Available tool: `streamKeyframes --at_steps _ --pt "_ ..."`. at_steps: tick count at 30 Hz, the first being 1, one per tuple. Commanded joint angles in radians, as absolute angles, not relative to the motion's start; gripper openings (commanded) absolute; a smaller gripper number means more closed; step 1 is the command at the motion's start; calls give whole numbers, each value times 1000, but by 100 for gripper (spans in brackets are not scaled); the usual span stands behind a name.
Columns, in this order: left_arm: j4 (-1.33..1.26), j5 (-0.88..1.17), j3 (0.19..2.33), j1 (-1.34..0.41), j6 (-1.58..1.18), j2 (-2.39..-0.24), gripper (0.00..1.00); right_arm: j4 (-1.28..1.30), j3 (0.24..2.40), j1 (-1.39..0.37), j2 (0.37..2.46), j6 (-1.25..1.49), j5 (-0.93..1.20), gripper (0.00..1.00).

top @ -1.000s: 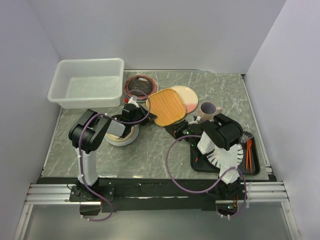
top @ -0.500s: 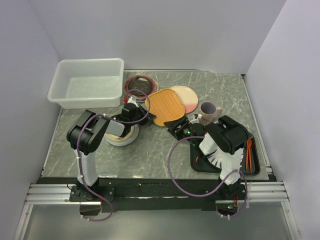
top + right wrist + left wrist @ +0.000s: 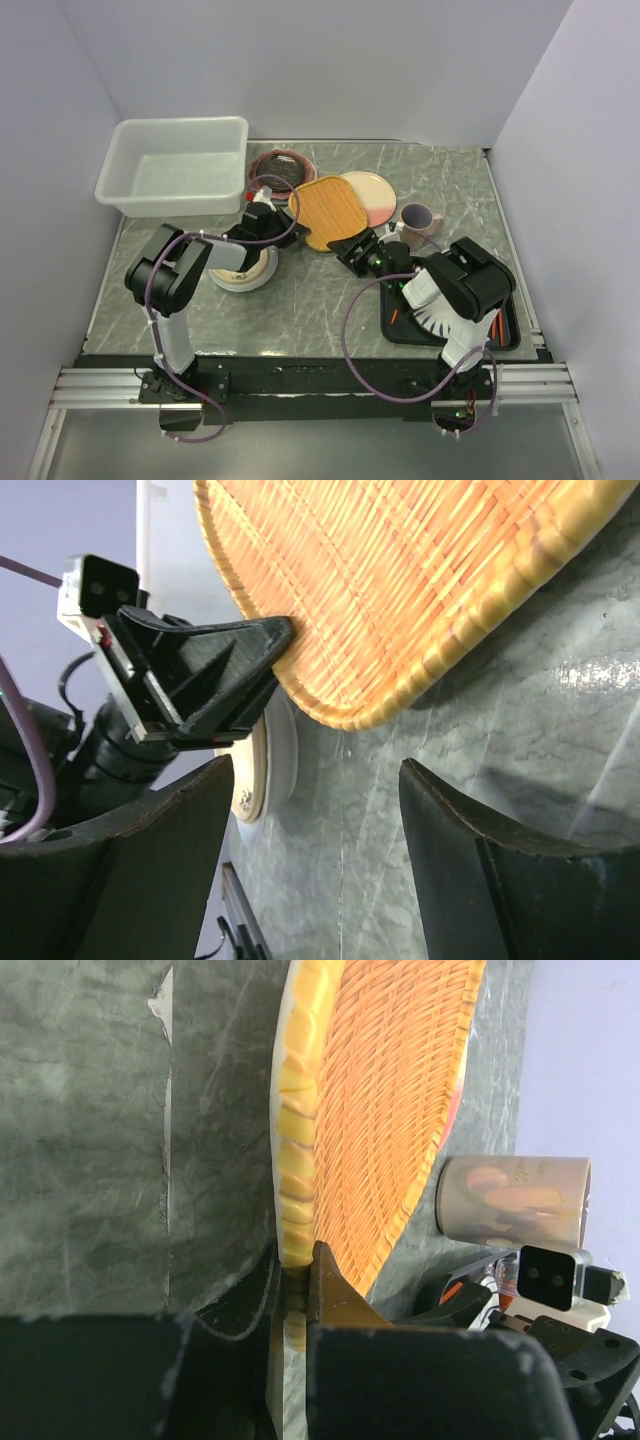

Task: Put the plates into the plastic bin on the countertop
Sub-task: Pick up the plate at the center of the board.

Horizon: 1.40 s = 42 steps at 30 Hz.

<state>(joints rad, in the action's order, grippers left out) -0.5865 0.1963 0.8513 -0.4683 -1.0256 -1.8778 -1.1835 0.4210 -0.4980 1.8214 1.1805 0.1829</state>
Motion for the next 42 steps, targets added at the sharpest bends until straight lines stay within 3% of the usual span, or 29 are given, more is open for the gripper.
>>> streamKeyframes --at_steps 1,24,42 --pt "-575 202 891 -468 -974 -1796 1 -1123 446 -508 1746 1120 183 74" --pt "-519 236 903 -426 -943 -1649 1 -678 509 -601 1398 854 2 77" --pt "-486 307 940 -359 -953 -1533 1 -497 551 -659 1289 716 -167 81"
